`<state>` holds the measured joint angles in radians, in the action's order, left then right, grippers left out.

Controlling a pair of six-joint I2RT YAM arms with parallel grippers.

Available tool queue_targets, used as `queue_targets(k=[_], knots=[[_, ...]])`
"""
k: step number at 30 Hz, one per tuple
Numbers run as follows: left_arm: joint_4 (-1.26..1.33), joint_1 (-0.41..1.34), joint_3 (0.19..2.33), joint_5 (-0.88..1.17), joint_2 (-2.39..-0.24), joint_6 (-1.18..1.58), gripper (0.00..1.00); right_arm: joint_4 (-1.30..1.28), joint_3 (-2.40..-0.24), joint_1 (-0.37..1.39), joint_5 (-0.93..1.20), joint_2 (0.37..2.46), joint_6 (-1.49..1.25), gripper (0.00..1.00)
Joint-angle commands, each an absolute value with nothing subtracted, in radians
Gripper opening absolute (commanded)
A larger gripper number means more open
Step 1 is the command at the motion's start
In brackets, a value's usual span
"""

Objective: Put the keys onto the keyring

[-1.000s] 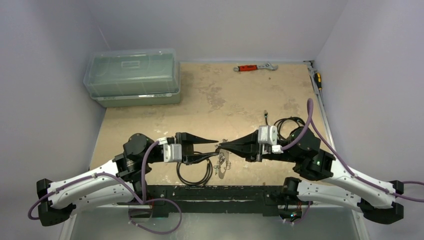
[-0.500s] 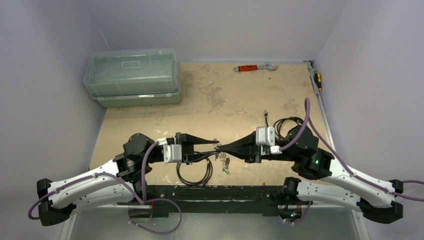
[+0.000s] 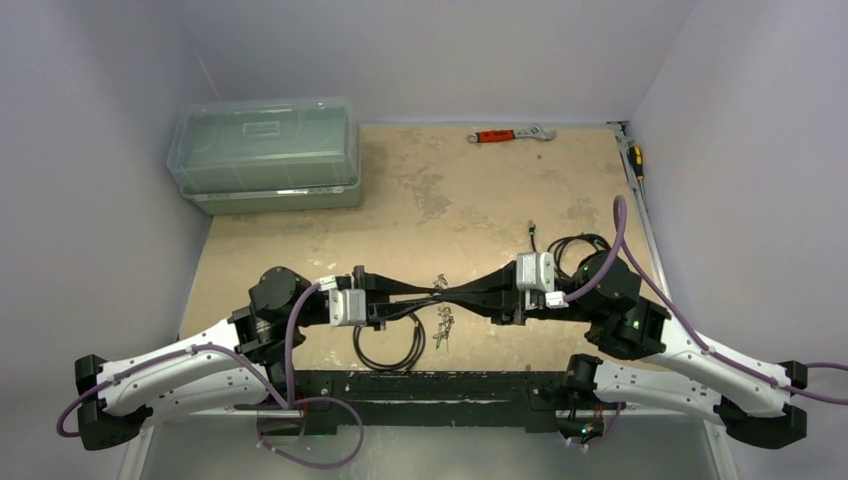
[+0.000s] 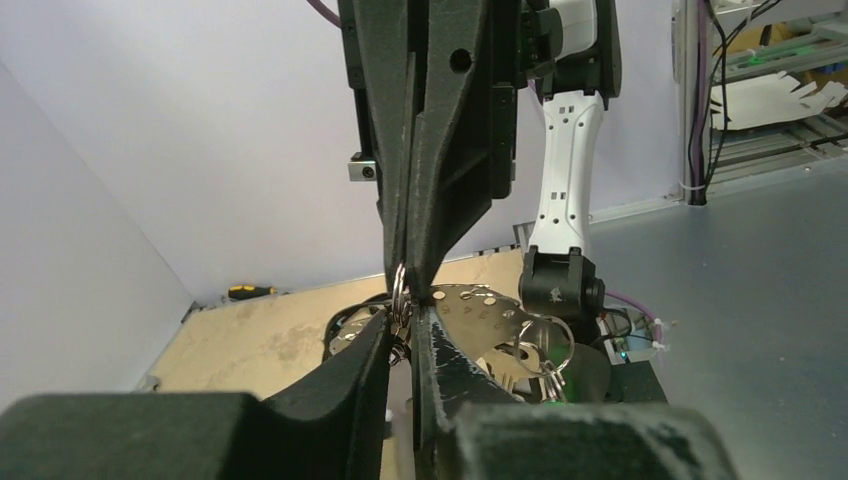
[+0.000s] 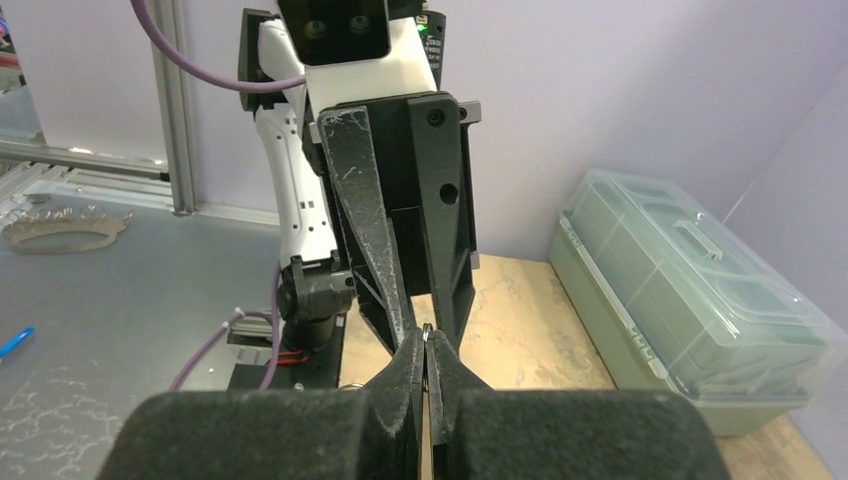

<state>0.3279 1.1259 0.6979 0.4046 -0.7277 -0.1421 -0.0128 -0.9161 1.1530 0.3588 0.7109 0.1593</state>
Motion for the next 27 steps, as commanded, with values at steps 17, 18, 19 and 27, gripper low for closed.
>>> queue_targets(k=[17, 18, 19, 27], knots=[[0.421, 1.129, 0.673, 0.405, -0.689, -0.131, 0.03, 0.097, -0.946, 1.154, 0.428, 0.718, 0.166, 0.00], [0.422, 1.129, 0.674, 0.407, -0.690, -0.133, 0.00, 0.095, -0.946, 1.154, 0.431, 0.718, 0.165, 0.00], [0.424, 1.129, 0.674, 0.407, -0.691, -0.132, 0.00, 0.095, -0.946, 1.154, 0.432, 0.720, 0.164, 0.00], [0.457, 1.129, 0.665, 0.357, -0.657, -0.077, 0.00, 0.044, -0.961, 1.154, 0.413, 0.729, 0.166, 0.03]])
